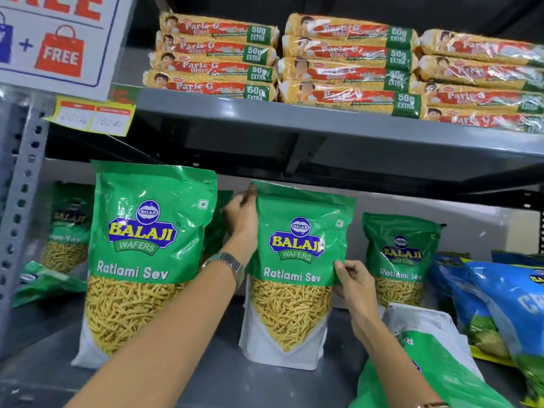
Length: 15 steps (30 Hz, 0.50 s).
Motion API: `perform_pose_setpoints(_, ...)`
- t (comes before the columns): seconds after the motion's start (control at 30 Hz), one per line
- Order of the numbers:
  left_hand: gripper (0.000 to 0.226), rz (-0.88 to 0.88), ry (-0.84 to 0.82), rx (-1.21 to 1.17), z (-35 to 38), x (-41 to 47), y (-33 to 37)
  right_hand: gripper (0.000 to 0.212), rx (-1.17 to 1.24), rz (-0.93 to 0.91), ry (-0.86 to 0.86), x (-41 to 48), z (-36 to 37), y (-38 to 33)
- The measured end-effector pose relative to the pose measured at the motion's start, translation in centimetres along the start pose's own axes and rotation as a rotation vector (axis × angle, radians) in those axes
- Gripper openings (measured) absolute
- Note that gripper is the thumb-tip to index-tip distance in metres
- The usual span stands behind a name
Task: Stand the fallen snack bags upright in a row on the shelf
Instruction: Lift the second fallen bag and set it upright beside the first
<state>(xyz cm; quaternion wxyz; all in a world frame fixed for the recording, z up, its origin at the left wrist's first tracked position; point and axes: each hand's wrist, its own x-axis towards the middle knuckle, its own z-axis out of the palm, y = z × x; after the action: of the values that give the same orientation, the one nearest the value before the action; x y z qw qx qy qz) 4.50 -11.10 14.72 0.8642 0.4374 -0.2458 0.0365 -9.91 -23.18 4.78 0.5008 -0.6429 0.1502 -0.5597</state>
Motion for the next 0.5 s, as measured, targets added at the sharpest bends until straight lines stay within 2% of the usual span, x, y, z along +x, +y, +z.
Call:
perform_pose_setpoints(0.1,0.027,0.025,0.014,0.053,-0.1,0.1,0.1,0.014,-0.058,-0.020,-0.009,0.1,-0.7,-0.2)
perform_pose_setpoints(0.2,0.034,0.005,-0.065,0.062,-1.0,-0.6,-0.2,0.011,-0.073,0.028,-0.052,-0.4,-1.2,-0.4)
perform_pose_setpoints(0.27,0.043,-0.022,-0.128,0.147,-2.1,-1.9,-1.0,0.028,-0.086,0.129,-0.144,-1.0,-1.7,-0.3)
perform_pose_setpoints(0.37,0.047,-0.081,-0.259,0.241,-4.3,-4.5,-2.8,0.054,-0.245,0.260,-0.340,-1.7,-2.5,-0.5)
perform_pose_setpoints(0.43,0.042,-0.169,-0.333,0.234,-5.6,-6.1,-4.1,0.055,-0.313,0.277,-0.440,-2.1,-2.5,-0.4)
perform_pose_setpoints(0.5,0.064,-0.227,-0.338,0.248,-6.8,-7.5,-5.2,0.051,-0.301,0.264,-0.421,-2.6,-2.2,-0.2)
